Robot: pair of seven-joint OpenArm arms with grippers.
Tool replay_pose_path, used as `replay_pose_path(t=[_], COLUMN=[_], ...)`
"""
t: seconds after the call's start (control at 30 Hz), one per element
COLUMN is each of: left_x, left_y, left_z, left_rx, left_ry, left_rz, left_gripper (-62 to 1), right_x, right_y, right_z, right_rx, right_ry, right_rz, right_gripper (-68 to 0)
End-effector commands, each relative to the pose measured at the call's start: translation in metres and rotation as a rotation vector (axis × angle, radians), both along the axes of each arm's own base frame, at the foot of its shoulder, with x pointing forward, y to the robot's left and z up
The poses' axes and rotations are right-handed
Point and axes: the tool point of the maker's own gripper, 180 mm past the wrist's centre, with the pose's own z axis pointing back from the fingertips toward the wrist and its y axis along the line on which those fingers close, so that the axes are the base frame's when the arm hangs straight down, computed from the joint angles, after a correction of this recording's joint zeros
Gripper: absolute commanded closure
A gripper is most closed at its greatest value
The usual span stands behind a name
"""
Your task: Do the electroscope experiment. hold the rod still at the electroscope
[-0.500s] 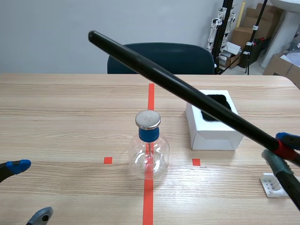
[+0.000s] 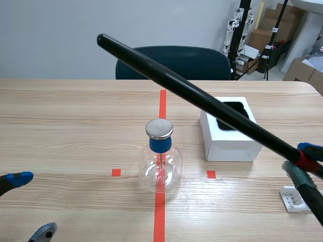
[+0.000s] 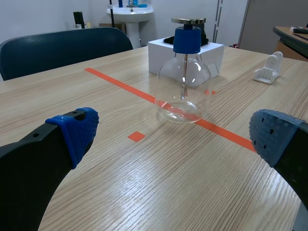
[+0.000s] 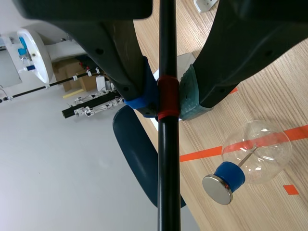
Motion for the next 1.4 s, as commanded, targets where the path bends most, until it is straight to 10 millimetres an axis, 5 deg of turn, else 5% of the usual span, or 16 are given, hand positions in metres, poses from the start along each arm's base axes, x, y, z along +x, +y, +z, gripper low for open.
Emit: replay_pose_path(t=[0.0, 0.37, 0.73, 1.1, 1.37], left_x=[0.002, 0.002, 0.002, 0.002, 0.002], left_y=[0.004, 0.004, 0.004, 0.004, 0.004], left_z=[0.005, 0.005, 0.005, 0.005, 0.005], left_rx=[-0.008, -0.008, -0.008, -0.008, -0.008], left_ry=[-0.017, -0.017, -0.017, -0.017, -0.017], left_rz=[0.008, 0.008, 0.008, 0.008, 0.008], left_gripper=[-62.3, -62.3, -62.3, -62.3, -62.3], right_x=[0.003, 0.016, 0.08, 0.128, 0.152], right_y=[0.002, -0.002, -0.062, -0.084, -0.06], right_z=[0.009, 0.021, 0.058, 0.078, 0.072], right_rx=[0.009, -0.007, -0.147, -0.376, -0.533], right_ry=[-0.036, -0.126, -0.344, -0.454, -0.493], right_rz=[0.012, -0.015, -0.304, -0.252, -0.093], right_gripper=[-3.9, -3.9, -3.9, -3.9, -3.9])
